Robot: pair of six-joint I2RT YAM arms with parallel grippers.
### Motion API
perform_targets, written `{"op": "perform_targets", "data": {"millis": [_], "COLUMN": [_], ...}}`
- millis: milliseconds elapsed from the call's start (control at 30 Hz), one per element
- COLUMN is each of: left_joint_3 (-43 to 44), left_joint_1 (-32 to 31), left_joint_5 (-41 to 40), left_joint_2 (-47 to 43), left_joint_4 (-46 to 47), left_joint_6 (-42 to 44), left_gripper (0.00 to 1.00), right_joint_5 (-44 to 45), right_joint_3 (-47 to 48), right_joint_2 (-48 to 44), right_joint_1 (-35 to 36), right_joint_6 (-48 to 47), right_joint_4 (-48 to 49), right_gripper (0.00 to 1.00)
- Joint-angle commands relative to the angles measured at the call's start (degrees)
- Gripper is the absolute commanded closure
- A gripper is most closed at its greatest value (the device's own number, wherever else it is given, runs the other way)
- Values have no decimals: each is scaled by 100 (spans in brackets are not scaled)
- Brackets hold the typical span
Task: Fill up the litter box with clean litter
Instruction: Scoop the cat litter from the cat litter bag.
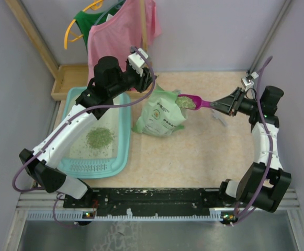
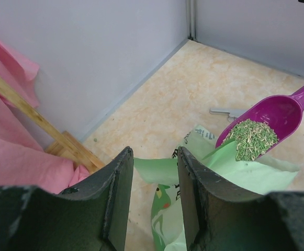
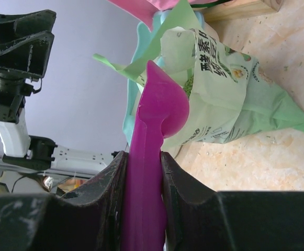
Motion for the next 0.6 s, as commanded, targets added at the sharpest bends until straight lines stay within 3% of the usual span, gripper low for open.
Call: {"op": "perform_targets", "data": {"millis": [0, 567], "left_joint_3": [-8, -153], "left_joint_1": [-30, -30], "left_joint_5": [-64, -113], "left_joint_2": [-138, -232], "left_joint_4": [129, 125], "left_joint_6": [-38, -57], "left_gripper": [54, 54], "right_joint_5": [-183, -183], "right_joint_3": [226, 314], "right_joint_2": [-189, -43], "right_joint_1": [-126, -339], "right_joint_6": [49, 58], "right_joint_4": [286, 278], "right_gripper": [100, 100]}}
